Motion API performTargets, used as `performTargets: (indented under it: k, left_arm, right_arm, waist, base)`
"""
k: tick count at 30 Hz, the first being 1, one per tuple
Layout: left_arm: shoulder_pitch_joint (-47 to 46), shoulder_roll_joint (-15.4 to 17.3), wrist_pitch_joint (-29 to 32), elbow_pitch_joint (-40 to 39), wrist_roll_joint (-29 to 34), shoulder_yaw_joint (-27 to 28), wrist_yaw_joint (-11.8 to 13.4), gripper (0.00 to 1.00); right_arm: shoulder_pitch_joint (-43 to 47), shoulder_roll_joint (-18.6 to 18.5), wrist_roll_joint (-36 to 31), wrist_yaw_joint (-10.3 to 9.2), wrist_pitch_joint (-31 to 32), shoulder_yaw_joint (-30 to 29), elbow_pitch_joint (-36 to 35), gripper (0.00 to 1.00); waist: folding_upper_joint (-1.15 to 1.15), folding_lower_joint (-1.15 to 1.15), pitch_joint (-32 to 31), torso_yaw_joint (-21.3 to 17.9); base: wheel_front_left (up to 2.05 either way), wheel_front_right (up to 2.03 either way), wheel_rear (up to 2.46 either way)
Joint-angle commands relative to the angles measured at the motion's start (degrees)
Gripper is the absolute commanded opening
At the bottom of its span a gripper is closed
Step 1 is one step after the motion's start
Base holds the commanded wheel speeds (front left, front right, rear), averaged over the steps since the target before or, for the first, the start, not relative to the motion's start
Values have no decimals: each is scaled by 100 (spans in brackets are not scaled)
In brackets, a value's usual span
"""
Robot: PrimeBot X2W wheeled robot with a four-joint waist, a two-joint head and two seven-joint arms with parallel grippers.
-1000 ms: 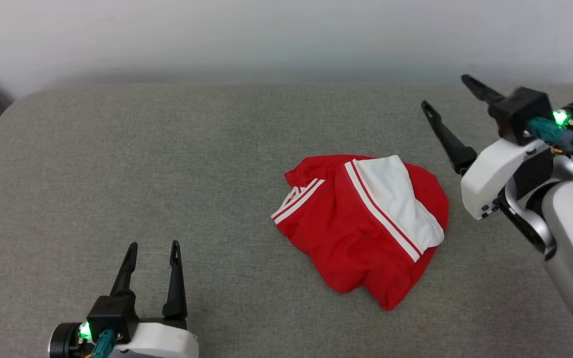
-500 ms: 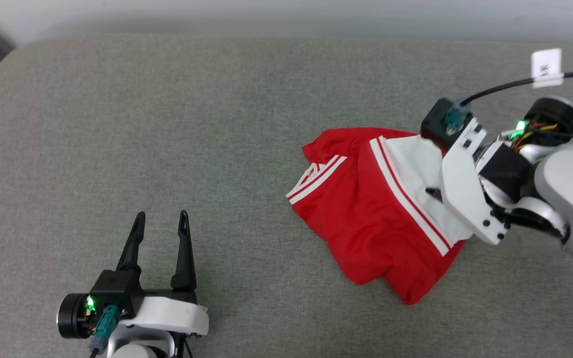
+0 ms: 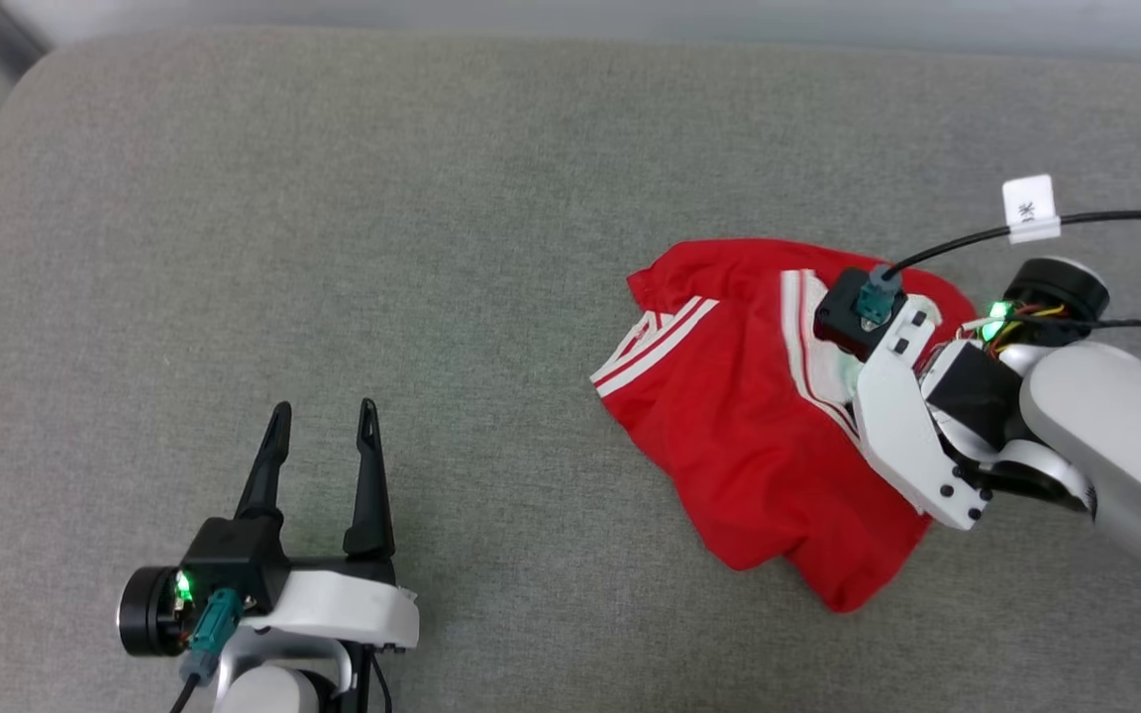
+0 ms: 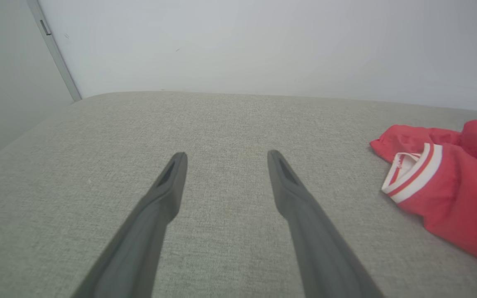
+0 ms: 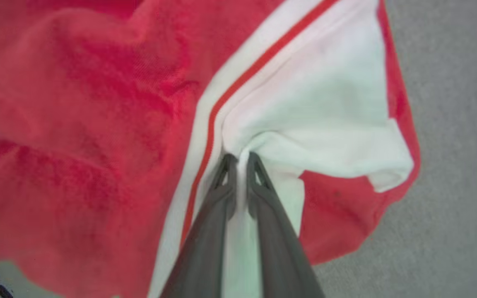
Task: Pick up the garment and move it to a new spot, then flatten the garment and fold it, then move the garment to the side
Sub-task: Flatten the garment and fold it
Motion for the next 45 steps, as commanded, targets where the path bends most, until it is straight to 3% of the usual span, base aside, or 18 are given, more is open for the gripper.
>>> performTargets:
  k: [1, 6, 10, 16, 20, 26, 33, 34, 35, 41, 45]
  left_arm:
    - [92, -8, -15, 16, -9, 25, 29, 100]
    - [298, -8, -15, 52, 10, 64, 56, 100]
    - [487, -8, -15, 35, 20, 124, 86, 100]
    - [663, -7, -15, -13, 32, 210, 42, 100]
    - [661, -7, -15, -16, 58, 233, 5, 100]
    - [642, -7, -15, 29, 83, 259, -44, 100]
    - [729, -7, -15, 145, 107, 233, -41, 100]
    - [753, -6, -15, 154, 114, 225, -42, 100]
    - [761, -8, -15, 160, 126, 222, -47, 100]
    - [731, 18, -15, 200, 254, 360, -153, 100]
    - [481, 176, -15, 226, 350, 424, -315, 100]
  right_arm:
    - [-154, -20, -6, -4, -141, 4, -19, 0]
    - [-238, -307, 186, -4, -866, -30, -158, 0]
    - [39, -785, 421, -4, -1400, -249, -301, 0]
    - [949, -1590, 814, -4, -1994, -819, -253, 0]
    - [1836, -1900, 1000, -4, -2247, -1250, 135, 0]
    - [2911, -1764, 1226, -3, -2383, -1589, 797, 0]
    - [3693, -1233, 1135, -3, -2639, -1902, 1477, 0]
    - [3689, -1204, 1085, -3, -2771, -2008, 1511, 38]
    - [3685, -1205, 989, -3, -2916, -2115, 1520, 100]
    - [3679, -1154, 228, -4, -3898, -3011, 1464, 100]
    - [3764, -886, -513, -4, -4726, -4025, 1337, 100]
  waist:
    - [0, -1, -150, -78]
    - [0, -1, -545, -254]
    - [0, -1, -781, -401]
    - [0, -1, -845, -586]
    - [0, -1, -817, -660]
    - [0, -1, -819, -714]
    - [0, -1, -1008, -777]
    - [0, -1, -1056, -791]
    - [0, -1, -1102, -804]
    - [0, -1, -1373, -964]
    - [0, -1, -1451, -1059]
  base:
    - [0, 0, 0]
    - [0, 0, 0]
    - [0, 0, 0]
    - [0, 0, 0]
    - [0, 0, 0]
    - [0, 0, 0]
    - [0, 0, 0]
    - [0, 0, 0]
    - [0, 0, 0]
    - [0, 0, 0]
    - [0, 0, 0]
